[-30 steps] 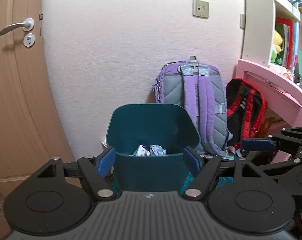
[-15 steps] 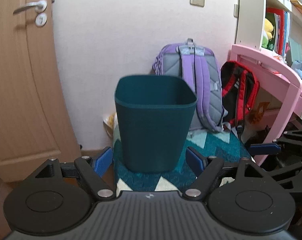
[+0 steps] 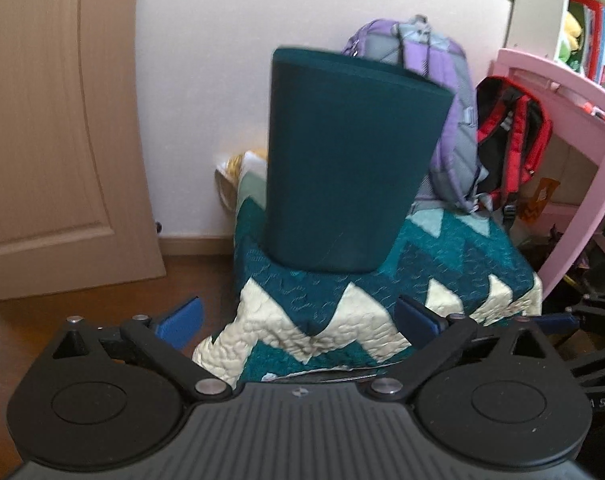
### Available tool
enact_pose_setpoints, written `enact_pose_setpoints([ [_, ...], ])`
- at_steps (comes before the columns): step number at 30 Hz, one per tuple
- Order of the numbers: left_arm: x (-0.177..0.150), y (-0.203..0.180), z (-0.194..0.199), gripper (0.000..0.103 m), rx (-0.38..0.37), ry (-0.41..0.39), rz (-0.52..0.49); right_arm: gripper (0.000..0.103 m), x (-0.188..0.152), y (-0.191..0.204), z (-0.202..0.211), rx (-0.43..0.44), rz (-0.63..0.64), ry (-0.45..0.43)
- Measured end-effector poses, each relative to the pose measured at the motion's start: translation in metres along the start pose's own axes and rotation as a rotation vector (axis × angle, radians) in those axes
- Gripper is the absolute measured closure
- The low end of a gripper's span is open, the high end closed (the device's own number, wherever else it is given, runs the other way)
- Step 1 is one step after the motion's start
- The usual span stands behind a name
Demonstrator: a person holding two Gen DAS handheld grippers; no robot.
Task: Collect trash
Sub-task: 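Withdraw both tools from the bin and lower them toward the floor trash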
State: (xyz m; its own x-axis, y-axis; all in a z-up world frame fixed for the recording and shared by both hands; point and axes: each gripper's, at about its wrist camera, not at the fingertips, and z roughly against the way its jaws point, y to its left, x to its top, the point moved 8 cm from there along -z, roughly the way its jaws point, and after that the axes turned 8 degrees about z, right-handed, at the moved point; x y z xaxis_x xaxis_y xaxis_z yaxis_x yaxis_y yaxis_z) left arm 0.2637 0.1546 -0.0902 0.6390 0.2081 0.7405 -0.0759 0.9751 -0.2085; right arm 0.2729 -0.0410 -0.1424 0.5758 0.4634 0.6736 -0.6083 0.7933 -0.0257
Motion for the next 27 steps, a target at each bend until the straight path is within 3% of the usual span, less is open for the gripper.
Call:
enact_pose_setpoints([
  [10, -0.083, 0.086, -0.094, 0.001, 0.068, 0.122, 0.052, 0.047, -0.076, 0.003, -0.121, 0.030, -0.005, 0.190],
  [16, -0.147, 0.132, -0.150, 0.001, 0.119, 0.258, 0.077, 0.047, -0.111, 0.009, -0.190, 0.040, 0.113, 0.286],
  [20, -0.180, 0.154, -0.193, 0.001, 0.170, 0.310, 0.078, 0.047, -0.132, 0.006, -0.239, 0.035, 0.126, 0.355],
  [27, -0.240, 0.180, -0.278, 0.001, 0.248, 0.412, 0.127, 0.048, -0.166, 0.017, -0.307, 0.121, 0.161, 0.461],
])
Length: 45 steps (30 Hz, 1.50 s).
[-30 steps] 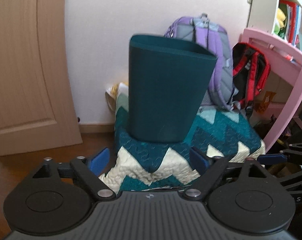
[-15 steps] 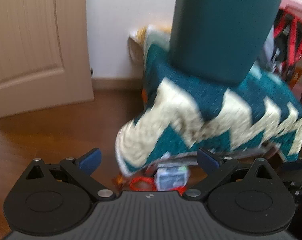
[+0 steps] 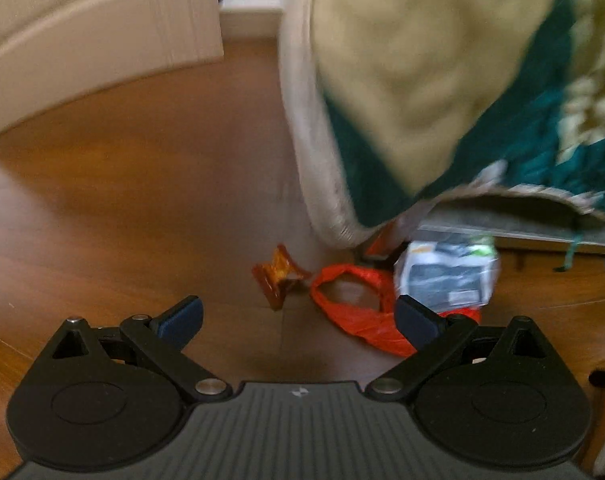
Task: Collect trash
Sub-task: 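Withdraw both tools from the bin and lower them toward the floor trash, then grasp orange snack wrapper with left tool while right tool grasps white cabbage leaf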
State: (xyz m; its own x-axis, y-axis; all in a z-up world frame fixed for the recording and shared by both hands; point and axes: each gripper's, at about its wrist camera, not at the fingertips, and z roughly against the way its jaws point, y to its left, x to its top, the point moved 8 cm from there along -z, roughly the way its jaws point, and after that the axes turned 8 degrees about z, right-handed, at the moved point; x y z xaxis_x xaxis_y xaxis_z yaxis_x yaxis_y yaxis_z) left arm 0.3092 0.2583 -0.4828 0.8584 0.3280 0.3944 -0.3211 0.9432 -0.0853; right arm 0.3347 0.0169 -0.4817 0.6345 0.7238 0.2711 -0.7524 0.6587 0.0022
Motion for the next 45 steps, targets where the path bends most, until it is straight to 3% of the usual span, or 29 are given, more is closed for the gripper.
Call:
enact_pose_setpoints([
  [6, -0.001, 0.010, -0.069, 0.001, 0.032, 0.065, 0.034, 0.048, 0.003, -0.001, -0.050, 0.052, 0.027, 0.041],
  [14, 0.012, 0.019, -0.123, 0.002, 0.048, 0.088, 0.051, 0.048, 0.002, 0.000, -0.101, 0.064, 0.131, 0.088],
  [20, 0.019, 0.023, -0.151, 0.002, 0.066, 0.100, 0.110, 0.048, 0.002, 0.000, -0.120, 0.085, 0.099, 0.094],
  [23, 0.022, 0.025, -0.161, 0.008, 0.064, 0.119, 0.152, 0.048, 0.002, 0.004, -0.123, 0.080, 0.121, 0.083],
  [28, 0.019, 0.029, -0.173, 0.028, 0.085, 0.157, 0.176, 0.051, 0.001, 0.007, -0.128, 0.035, 0.140, 0.072],
  [31, 0.018, 0.029, -0.175, 0.030, 0.100, 0.153, 0.189, 0.052, 0.002, 0.008, -0.126, 0.024, 0.142, 0.064],
  [33, 0.019, 0.026, -0.175, 0.031, 0.111, 0.150, 0.190, 0.059, 0.000, 0.010, -0.126, 0.019, 0.144, 0.063],
  [35, 0.018, 0.022, -0.174, 0.038, 0.119, 0.144, 0.189, 0.072, 0.003, 0.013, -0.128, 0.004, 0.139, 0.066],
  [37, 0.017, 0.019, -0.172, 0.050, 0.120, 0.139, 0.192, 0.086, 0.005, 0.010, -0.126, -0.022, 0.127, 0.057],
  [40, 0.017, 0.011, -0.168, 0.065, 0.119, 0.140, 0.198, 0.093, 0.006, 0.004, -0.119, -0.003, 0.092, 0.048],
  [45, 0.016, 0.010, -0.165, 0.071, 0.090, 0.142, 0.211, 0.098, 0.004, 0.012, -0.102, -0.009, 0.116, 0.016],
])
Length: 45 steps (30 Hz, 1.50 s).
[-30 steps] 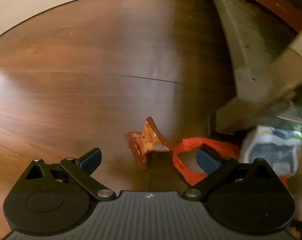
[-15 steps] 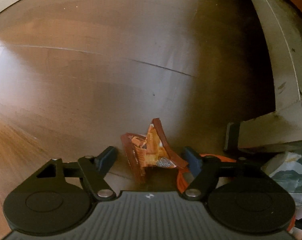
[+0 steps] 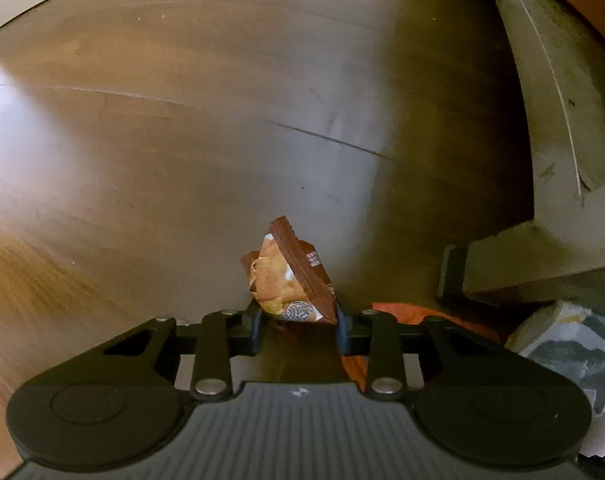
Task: Collect trash
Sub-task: 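Grasp orange snack wrapper with left tool while right tool grasps white cabbage leaf, then lift and carry the wrapper and cabbage leaf up over the teal bin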
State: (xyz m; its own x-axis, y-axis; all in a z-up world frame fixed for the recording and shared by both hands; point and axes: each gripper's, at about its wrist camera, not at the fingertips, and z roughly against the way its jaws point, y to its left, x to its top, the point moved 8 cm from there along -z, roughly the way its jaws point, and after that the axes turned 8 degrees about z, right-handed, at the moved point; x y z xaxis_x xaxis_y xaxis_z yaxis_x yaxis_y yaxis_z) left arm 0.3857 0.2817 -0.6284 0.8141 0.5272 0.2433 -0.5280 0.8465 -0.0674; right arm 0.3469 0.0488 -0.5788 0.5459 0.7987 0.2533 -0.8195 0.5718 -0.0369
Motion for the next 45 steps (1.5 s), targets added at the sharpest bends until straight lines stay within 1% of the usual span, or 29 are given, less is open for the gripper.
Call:
enact_pose_setpoints([
  [6, -0.011, 0.004, 0.010, 0.072, -0.027, 0.029, -0.008, 0.100, -0.005, -0.001, 0.030, -0.061, -0.037, -0.002],
  [9, -0.020, 0.007, 0.021, 0.072, -0.035, 0.049, -0.030, 0.100, -0.009, -0.006, 0.047, -0.087, -0.051, -0.005],
  [13, -0.037, 0.009, 0.041, 0.072, -0.052, 0.075, -0.066, 0.100, -0.016, -0.015, 0.081, -0.125, -0.076, -0.027],
  [17, -0.051, 0.010, 0.074, 0.072, -0.080, 0.082, -0.079, 0.100, -0.021, -0.019, 0.119, -0.157, -0.131, -0.059],
  [21, -0.066, 0.014, 0.111, 0.072, -0.119, 0.109, -0.094, 0.100, -0.027, -0.017, 0.167, -0.194, -0.172, -0.110],
  [24, -0.076, 0.016, 0.145, 0.072, -0.144, 0.105, -0.110, 0.101, -0.028, -0.013, 0.203, -0.217, -0.175, -0.157],
  [26, -0.076, 0.021, 0.163, 0.072, -0.153, 0.091, -0.112, 0.101, -0.024, -0.010, 0.228, -0.238, -0.180, -0.190],
  [30, -0.069, 0.031, 0.211, 0.072, -0.178, 0.019, -0.109, 0.101, -0.018, -0.007, 0.287, -0.273, -0.206, -0.266],
  [33, -0.058, 0.033, 0.256, 0.072, -0.186, -0.064, -0.129, 0.101, -0.013, -0.007, 0.339, -0.304, -0.211, -0.347],
  [36, -0.044, 0.027, 0.307, 0.072, -0.226, -0.147, -0.133, 0.101, -0.007, -0.007, 0.391, -0.333, -0.217, -0.428],
  [39, -0.031, 0.014, 0.358, 0.072, -0.255, -0.241, -0.176, 0.100, -0.003, -0.006, 0.436, -0.368, -0.227, -0.510],
  [42, -0.019, -0.002, 0.414, 0.072, -0.300, -0.330, -0.211, 0.101, 0.001, -0.007, 0.482, -0.386, -0.243, -0.589],
  [45, -0.014, -0.021, 0.469, 0.072, -0.341, -0.413, -0.244, 0.101, 0.006, -0.010, 0.528, -0.419, -0.240, -0.668],
])
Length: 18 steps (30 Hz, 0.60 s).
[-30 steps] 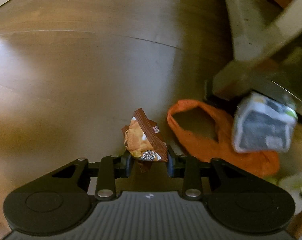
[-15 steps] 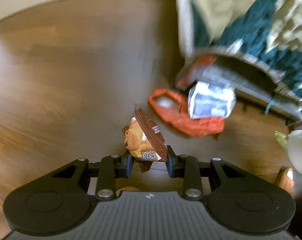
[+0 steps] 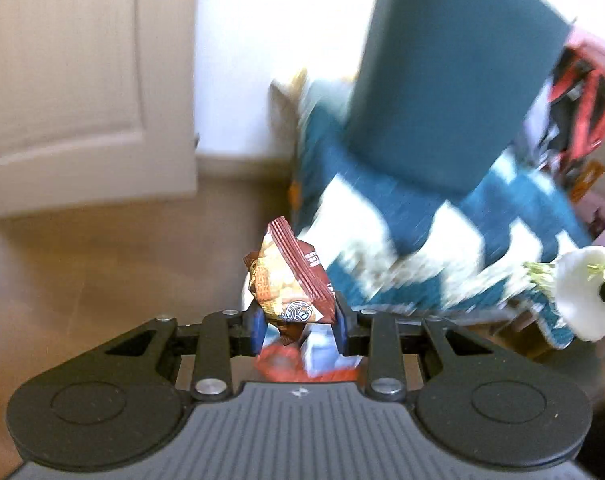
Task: Collect trash
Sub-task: 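Lift and carry the wrapper and cabbage leaf up over the teal bin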
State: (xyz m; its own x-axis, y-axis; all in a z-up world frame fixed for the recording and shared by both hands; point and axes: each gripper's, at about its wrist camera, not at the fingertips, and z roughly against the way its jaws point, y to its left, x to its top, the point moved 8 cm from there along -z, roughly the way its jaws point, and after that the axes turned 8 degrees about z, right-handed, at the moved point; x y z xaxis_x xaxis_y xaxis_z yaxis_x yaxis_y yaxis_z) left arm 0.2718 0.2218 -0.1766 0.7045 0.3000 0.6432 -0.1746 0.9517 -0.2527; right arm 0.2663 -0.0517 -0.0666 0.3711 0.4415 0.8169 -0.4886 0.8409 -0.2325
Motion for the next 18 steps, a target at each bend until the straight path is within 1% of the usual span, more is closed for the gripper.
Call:
enact_pose_setpoints([
  [5, 0.029, -0.055, 0.050, 0.071, -0.052, -0.096, -0.094, 0.101, 0.055, -0.030, 0.043, -0.029, -0.017, -0.119],
  [9, 0.051, -0.089, 0.084, 0.071, -0.086, -0.161, -0.146, 0.101, 0.098, -0.053, 0.063, -0.061, -0.034, -0.206],
  [12, 0.074, -0.113, 0.111, 0.071, -0.099, -0.215, -0.197, 0.100, 0.129, -0.070, 0.071, -0.071, -0.068, -0.258],
  [14, 0.092, -0.126, 0.123, 0.071, -0.125, -0.225, -0.209, 0.100, 0.146, -0.079, 0.071, -0.080, -0.081, -0.283],
  [18, 0.137, -0.151, 0.146, 0.071, -0.153, -0.285, -0.220, 0.100, 0.176, -0.092, 0.066, -0.087, -0.106, -0.294],
])
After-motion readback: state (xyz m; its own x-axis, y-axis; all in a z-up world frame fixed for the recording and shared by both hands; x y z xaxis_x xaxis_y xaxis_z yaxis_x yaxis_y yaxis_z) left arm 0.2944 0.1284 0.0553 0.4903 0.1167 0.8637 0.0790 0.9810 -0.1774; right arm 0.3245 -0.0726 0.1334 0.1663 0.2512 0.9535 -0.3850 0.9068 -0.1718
